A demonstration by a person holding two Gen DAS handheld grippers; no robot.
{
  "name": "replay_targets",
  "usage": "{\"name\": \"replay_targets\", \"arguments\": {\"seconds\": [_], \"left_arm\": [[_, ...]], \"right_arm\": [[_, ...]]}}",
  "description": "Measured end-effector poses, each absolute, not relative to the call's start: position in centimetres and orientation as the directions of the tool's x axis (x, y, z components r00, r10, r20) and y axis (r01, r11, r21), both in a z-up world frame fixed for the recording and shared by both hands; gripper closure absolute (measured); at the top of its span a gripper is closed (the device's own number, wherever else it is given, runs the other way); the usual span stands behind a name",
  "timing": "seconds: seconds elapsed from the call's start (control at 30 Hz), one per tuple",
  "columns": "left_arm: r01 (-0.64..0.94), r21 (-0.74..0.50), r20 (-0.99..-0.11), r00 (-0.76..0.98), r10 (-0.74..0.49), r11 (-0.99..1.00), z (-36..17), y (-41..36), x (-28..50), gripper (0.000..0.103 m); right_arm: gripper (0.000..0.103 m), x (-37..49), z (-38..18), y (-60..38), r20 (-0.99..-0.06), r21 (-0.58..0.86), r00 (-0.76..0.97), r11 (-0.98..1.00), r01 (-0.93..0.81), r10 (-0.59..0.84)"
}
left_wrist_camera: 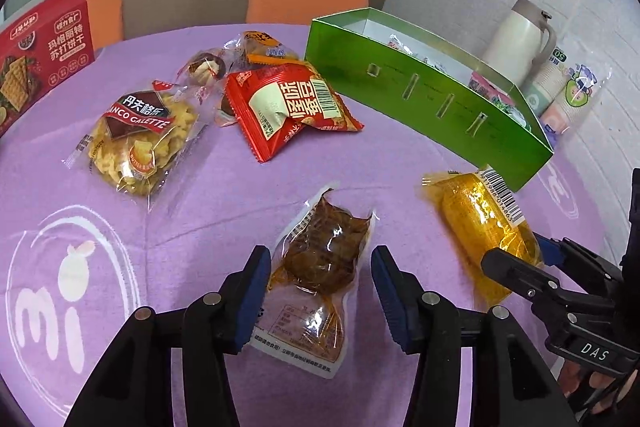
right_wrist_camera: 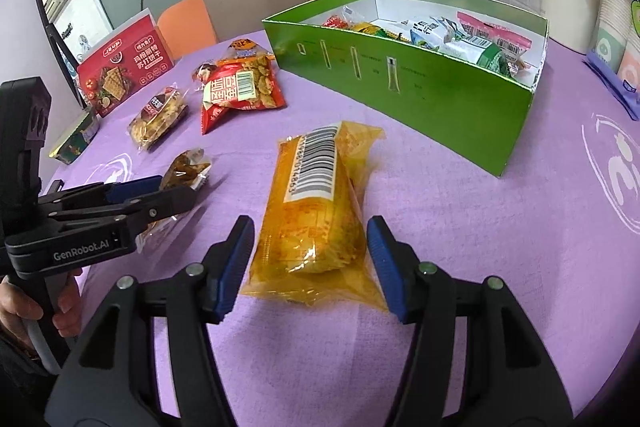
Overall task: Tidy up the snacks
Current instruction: 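Carry the yellow pack and brown pack into the box and open both tools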
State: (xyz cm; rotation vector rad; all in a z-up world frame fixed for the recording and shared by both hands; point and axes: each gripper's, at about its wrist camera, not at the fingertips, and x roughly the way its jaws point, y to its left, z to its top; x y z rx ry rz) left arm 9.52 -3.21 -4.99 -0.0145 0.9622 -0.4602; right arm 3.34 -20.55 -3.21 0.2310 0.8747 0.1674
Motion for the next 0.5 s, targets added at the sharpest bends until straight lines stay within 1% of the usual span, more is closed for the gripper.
{"name": "replay_targets", "arguments": {"seconds": [0.03, 0.1, 0.13, 0.2, 0.27, 0.33, 0.5], "left_arm": [[0.374, -0.206, -0.788, 0.485, -0.380, 0.904, -5.0, -3.4, 9.4, 0.050], [0.382, -0.185, -0.792, 0.488, -0.367, 0.906, -5.0, -3.7, 9.4, 0.051], [0.386, -0.167, -0.795, 0.491, -0.356, 0.907, -5.0, -4.0, 9.4, 0.058], [0.396, -0.141, -0.797, 0.497, -0.342, 0.907, -5.0, -4.4, 9.2, 0.061], [0.399, -0.144, -0.796, 0.497, -0.345, 0.906, -4.9, -4.6, 9.0, 0.062], [0.400, -0.172, -0.792, 0.487, -0.367, 0.900, -4.6, -4.4, 8.7, 0.063], [0.439, -0.230, -0.744, 0.496, -0.448, 0.869, -1.8, -4.3, 7.9, 0.063]], "right_arm": [[0.049, 3.4, -3.4, -20.5, -0.739, 0.268, 0.629, 0.962, -0.054, 0.241], [0.057, 3.4, -3.5, -20.5, -0.731, 0.278, 0.636, 0.959, -0.056, 0.249], [0.057, 3.3, -3.5, -20.6, -0.727, 0.285, 0.637, 0.957, -0.057, 0.254], [0.061, 3.1, -3.2, -20.5, -0.725, 0.287, 0.639, 0.956, -0.060, 0.257], [0.062, 2.7, -2.5, -20.7, -0.704, 0.307, 0.651, 0.948, -0.082, 0.284], [0.062, 2.4, -1.4, -20.7, -0.679, 0.313, 0.673, 0.945, -0.097, 0.294], [0.062, 2.5, 1.9, -21.4, -0.622, 0.291, 0.731, 0.949, -0.117, 0.281]]}}
